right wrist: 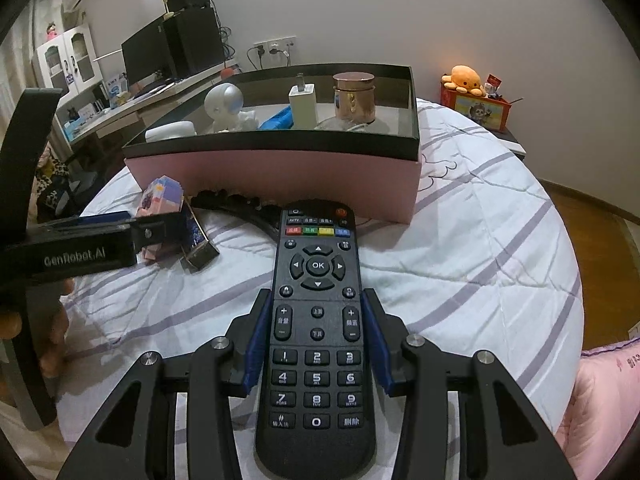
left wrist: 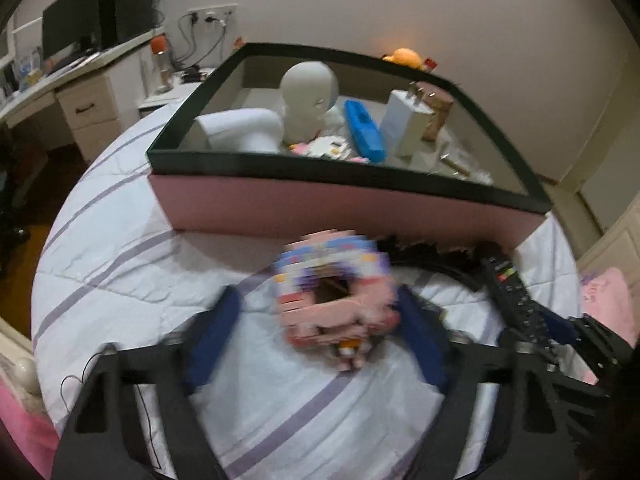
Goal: Organize rigid objects
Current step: 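Grasp the pink-and-blue block figure with the left gripper while the right gripper lifts the remote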
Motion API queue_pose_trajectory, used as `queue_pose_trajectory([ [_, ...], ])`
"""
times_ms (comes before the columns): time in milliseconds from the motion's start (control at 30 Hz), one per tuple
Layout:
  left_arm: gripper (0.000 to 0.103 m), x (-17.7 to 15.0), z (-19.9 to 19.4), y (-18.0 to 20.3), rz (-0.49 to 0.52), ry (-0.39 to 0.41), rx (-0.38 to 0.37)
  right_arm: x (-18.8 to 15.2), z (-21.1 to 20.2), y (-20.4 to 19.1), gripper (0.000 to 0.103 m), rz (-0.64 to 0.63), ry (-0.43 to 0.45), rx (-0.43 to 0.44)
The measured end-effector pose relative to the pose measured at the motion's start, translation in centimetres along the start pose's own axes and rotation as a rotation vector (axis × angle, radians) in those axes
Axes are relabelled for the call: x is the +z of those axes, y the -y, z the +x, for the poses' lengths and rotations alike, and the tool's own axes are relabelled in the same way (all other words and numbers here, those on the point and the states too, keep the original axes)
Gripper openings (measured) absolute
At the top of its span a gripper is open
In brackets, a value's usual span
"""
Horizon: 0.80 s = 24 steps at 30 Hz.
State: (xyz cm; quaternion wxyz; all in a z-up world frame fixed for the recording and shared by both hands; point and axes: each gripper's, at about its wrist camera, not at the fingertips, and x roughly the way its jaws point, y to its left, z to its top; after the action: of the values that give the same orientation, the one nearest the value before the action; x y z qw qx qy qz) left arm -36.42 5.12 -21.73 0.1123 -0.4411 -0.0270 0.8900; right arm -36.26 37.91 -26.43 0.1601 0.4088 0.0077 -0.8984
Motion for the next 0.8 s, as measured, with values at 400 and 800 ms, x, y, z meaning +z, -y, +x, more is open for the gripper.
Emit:
queue_pose_trajectory([
  [400, 0.059, -1.6, -2.9, 0.7, 0.078, 0.042, 0.038, -0.7, -1.3, 0.3, 0.044, 0.051, 0.042, 0.097],
  [800, 0.056, -4.0, -5.6, -0.1, 0.082, 0.055, 0.034, -0.8, -4.3, -0.8, 0.044, 0.064, 0.107, 0.15],
])
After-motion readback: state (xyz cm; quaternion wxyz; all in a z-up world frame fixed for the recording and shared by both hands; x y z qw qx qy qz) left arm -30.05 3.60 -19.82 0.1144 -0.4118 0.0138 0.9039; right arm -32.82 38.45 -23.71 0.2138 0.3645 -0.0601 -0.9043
